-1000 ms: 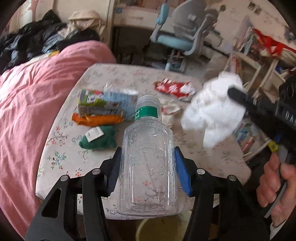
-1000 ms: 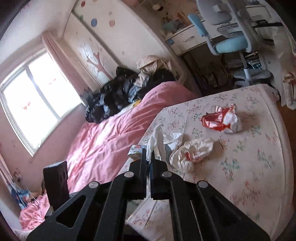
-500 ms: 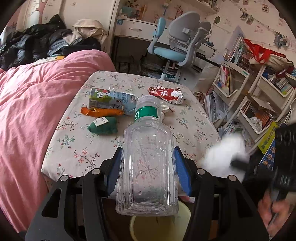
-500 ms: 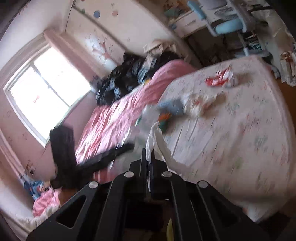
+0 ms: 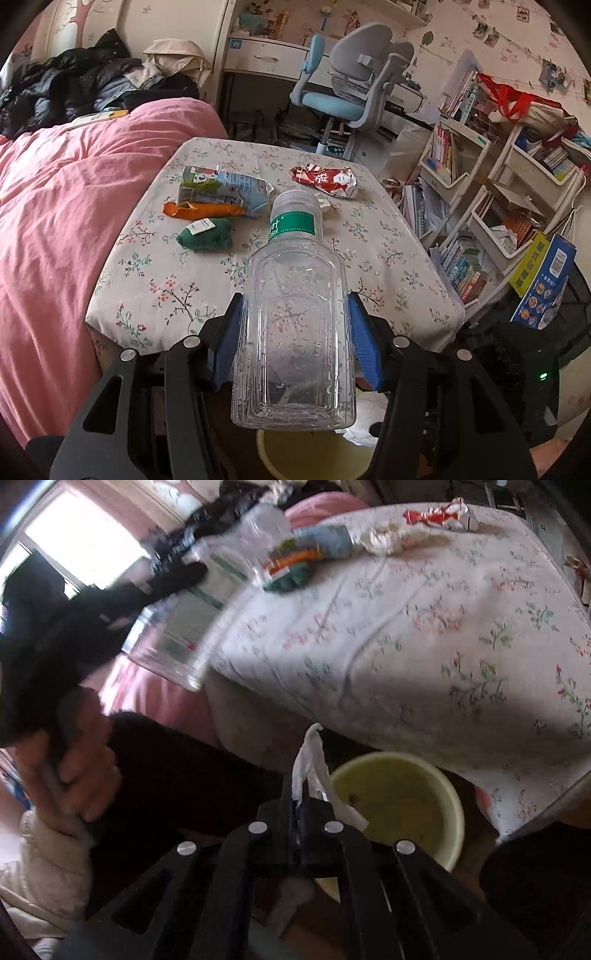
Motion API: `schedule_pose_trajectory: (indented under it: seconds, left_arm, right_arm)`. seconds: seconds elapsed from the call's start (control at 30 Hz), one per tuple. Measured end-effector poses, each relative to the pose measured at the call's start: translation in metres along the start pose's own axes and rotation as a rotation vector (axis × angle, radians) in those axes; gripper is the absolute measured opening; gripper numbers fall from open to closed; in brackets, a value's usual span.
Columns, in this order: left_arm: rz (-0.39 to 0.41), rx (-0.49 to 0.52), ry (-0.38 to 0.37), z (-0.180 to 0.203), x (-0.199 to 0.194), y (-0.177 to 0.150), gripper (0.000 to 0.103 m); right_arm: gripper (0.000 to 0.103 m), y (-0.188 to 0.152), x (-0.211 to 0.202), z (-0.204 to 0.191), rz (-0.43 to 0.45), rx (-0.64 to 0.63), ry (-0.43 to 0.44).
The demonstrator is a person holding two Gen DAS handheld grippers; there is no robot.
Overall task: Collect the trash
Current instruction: 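Drop the white tissue into the yellow bucket with the right tool while the left carries the bottle, then lower the bottle into the yellow bucket and open the left tool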
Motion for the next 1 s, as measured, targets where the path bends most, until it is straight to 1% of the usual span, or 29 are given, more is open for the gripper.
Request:
schedule_pose_trajectory:
  seconds: [0.03, 0.1, 0.13, 0.17, 0.2, 0.37, 0.47, 0.53, 0.63, 0.73, 0.83, 0.87, 0.93, 0.97, 1.0]
  left_arm:
    - [-0.001, 0.001, 0.000, 0.000, 0.000, -0.001, 0.053]
    - [-0.008, 0.003, 0.000, 0.000, -0.001, -0.004, 0.053]
    - [-0.012, 0.004, -0.001, 0.001, -0.002, -0.006, 0.053]
    - [-0.015, 0.005, -0.002, 0.002, -0.002, -0.007, 0.053]
    - [-0.020, 0.006, -0.004, 0.003, -0.002, -0.009, 0.053]
    - [-0.035, 0.023, -0.006, 0.008, -0.005, -0.019, 0.053]
    - [-0.051, 0.027, -0.012, 0.011, -0.006, -0.025, 0.053]
    - [-0.067, 0.032, -0.016, 0.014, -0.006, -0.030, 0.053]
    - [-0.103, 0.059, -0.029, 0.023, -0.005, -0.042, 0.053]
    - [-0.164, 0.106, -0.043, 0.036, -0.004, -0.062, 0.053]
    - [-0.262, 0.163, -0.062, 0.048, -0.001, -0.089, 0.054]
    - [-0.317, 0.207, -0.056, 0.053, 0.002, -0.104, 0.054]
    - [-0.389, 0.267, -0.040, 0.055, 0.006, -0.123, 0.054]
    - [-0.415, 0.298, -0.028, 0.056, 0.008, -0.130, 0.054]
    - [-0.424, 0.322, -0.019, 0.057, 0.009, -0.134, 0.054]
  right_arm:
    - [0.004, -0.002, 0.003, 0.003, -0.015, 0.003, -0.013]
    - [0.011, -0.003, 0.004, 0.007, -0.014, 0.019, -0.028]
    - [0.029, -0.001, 0.000, 0.009, 0.004, 0.029, -0.032]
    - [0.052, 0.002, -0.003, 0.009, 0.022, 0.034, -0.035]
    - [0.058, 0.004, -0.005, 0.011, 0.043, 0.034, -0.039]
    - [0.059, 0.014, -0.022, 0.011, 0.129, 0.031, -0.040]
    - [0.060, 0.028, -0.038, 0.011, 0.225, 0.029, -0.059]
    - [0.064, 0.037, -0.049, 0.016, 0.292, 0.039, -0.072]
    - [0.064, 0.046, -0.062, 0.024, 0.359, 0.074, -0.072]
    - [0.064, 0.052, -0.074, 0.030, 0.412, 0.102, -0.077]
    - [0.065, 0.055, -0.080, 0.035, 0.438, 0.125, -0.075]
    - [0.065, 0.054, -0.078, 0.035, 0.435, 0.130, -0.073]
    - [0.065, 0.054, -0.077, 0.035, 0.430, 0.138, -0.072]
    - [0.065, 0.054, -0.076, 0.034, 0.428, 0.138, -0.070]
    - [0.065, 0.053, -0.077, 0.034, 0.427, 0.137, -0.068]
Point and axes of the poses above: each gripper's, at about its wrist camera, not at the fingertips, and x roughly the way its jaws point, z to its right, y to its top, the point moved 7 cm from there along x, roughly the way its jaws point, and after that the axes turned 15 degrees about z, right-handed, at the moved point
